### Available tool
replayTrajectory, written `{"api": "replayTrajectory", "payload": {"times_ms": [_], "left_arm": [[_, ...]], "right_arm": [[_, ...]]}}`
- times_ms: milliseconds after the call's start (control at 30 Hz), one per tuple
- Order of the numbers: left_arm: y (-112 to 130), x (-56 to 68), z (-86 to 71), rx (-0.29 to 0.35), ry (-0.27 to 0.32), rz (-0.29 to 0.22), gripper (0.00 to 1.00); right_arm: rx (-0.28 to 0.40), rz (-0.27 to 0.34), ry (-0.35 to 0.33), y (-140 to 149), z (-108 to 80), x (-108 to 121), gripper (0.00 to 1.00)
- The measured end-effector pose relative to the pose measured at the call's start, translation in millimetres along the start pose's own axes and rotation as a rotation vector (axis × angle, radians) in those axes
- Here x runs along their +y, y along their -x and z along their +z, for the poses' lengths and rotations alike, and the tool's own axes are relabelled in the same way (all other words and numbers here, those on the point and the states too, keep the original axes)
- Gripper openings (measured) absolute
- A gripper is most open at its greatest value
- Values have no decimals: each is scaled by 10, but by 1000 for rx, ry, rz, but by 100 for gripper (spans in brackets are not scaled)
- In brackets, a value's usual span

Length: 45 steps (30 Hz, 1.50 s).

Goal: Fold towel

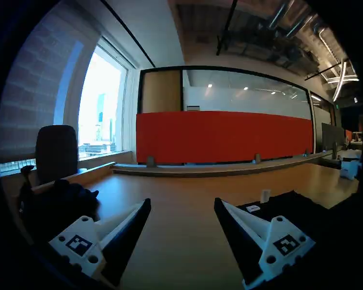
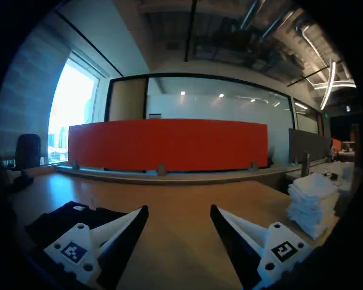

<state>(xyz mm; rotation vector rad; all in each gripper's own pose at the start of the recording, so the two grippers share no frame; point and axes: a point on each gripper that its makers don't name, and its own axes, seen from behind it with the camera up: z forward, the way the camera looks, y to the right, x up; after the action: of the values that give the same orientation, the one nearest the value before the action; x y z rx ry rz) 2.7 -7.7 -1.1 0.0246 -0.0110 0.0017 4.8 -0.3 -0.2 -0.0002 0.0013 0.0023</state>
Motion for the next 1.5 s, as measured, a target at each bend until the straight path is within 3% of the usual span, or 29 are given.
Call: {"api": "replayTrajectory", "payload": {"times_ms": [167,367,667,933,1167,1500], "left_arm": [[-219,-37,-9,7,-2,-17,97],[-655,-57,-1,10,9,-31,97],[-1453,-46,-5,26,24,-12,97],[-1926,-18,-36,10,34,3,97],[-2129,16,-57,-15,49,17,97],[-2039,245,-49,-110,158,70,97]], "right_arm": [[15,7,1,-351,4,-10,99],[16,-14,-5,-838,24,-80,99],[37,-23,10,-1602,41,-99,99],[26,-29,3,-2090,16,-126,99],[19,-39,-6,-2366,18,-133,99],[-42,-92,-105,-2372,54,-324,99]]}}
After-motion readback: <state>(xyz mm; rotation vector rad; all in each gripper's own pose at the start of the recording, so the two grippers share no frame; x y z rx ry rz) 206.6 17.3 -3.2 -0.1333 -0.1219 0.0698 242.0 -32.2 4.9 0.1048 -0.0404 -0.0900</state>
